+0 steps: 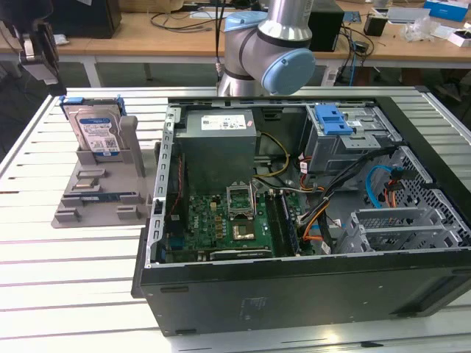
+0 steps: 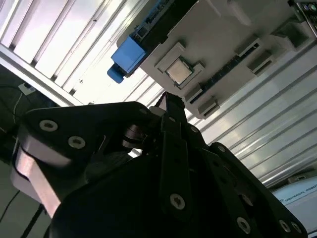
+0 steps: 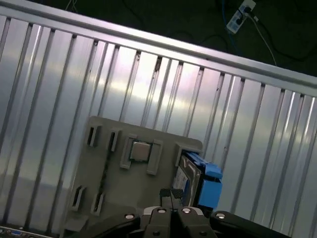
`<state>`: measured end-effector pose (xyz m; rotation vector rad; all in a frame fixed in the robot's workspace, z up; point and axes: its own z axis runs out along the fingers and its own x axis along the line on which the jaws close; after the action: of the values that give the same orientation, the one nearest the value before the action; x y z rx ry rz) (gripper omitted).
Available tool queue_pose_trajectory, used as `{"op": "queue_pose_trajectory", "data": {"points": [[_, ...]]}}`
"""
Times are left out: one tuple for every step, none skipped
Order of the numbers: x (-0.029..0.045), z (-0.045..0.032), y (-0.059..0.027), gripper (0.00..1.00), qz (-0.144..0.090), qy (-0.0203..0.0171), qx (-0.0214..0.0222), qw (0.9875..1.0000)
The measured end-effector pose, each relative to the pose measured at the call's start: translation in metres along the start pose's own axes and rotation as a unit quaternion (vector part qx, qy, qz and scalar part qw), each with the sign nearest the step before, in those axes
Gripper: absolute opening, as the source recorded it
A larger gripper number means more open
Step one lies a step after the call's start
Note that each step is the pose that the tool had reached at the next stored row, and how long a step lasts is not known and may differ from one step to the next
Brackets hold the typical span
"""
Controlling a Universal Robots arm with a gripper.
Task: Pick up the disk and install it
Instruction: 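Pick up the disk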
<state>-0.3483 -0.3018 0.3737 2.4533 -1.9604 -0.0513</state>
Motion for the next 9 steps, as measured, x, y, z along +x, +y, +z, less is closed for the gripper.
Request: {"op": "queue_pose_trajectory", "data": {"points": [[0.0,0.0001,0.0,0.11,0.013,-0.0003,0.0004,0.9999],[0.0,0.0002,0.0,0.11,0.029,-0.0007,0.0008,0.9996],[0.0,0.0003,0.0,0.11,0.044,-0.001,0.0012,0.999],[0.0,0.0003,0.0,0.11,0.052,-0.0011,0.0014,0.9987],[0.0,0.0003,0.0,0.11,0.062,-0.0013,0.0016,0.9981],[0.0,0.0003,0.0,0.11,0.076,-0.0016,0.0019,0.9971],[0.0,0.0003,0.0,0.11,0.077,-0.0017,0.002,0.997],[0.0,0.0003,0.0,0.11,0.077,-0.0017,0.002,0.997],[0.0,0.0003,0.0,0.11,0.077,-0.0017,0.002,0.997]]}}
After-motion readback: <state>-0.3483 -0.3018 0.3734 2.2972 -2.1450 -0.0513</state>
